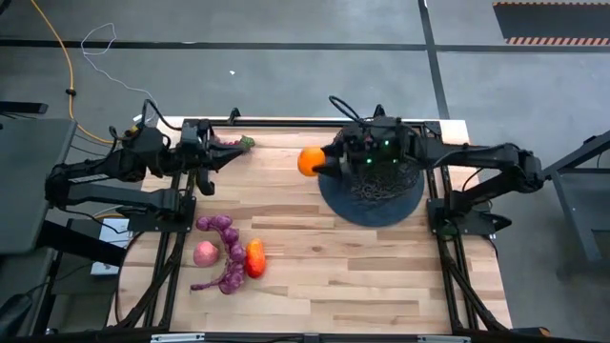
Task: Build produce basket
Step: Put the orange into the wire basket
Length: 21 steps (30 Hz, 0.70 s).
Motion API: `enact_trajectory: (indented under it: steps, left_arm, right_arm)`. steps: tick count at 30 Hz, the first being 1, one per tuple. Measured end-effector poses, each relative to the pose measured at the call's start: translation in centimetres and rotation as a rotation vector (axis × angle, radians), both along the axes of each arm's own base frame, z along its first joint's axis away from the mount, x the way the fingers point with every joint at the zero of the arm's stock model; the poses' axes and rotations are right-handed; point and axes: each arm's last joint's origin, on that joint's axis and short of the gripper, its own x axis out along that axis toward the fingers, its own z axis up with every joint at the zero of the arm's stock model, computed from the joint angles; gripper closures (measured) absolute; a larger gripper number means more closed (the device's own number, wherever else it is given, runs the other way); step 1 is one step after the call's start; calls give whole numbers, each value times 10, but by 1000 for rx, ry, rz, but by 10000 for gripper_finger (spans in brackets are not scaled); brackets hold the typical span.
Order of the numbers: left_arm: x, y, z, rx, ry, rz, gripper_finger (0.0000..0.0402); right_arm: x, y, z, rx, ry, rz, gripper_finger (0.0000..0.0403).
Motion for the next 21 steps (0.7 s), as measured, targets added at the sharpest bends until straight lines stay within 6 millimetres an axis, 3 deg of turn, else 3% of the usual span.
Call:
enact_trajectory:
  steps: [5,10,21]
  left_arm:
    - [1,-1,0,1,-3,-47,401]
    - [10,-2,2,-15,-45,-157,401]
    - [16,-1,0,5,-82,-164,401]
  right_arm:
    - [-5,0,30,-162,14,-21,118]
    - [-8,2,46,-239,-11,-10,118]
    - [-8,2,48,-238,-19,-9,118]
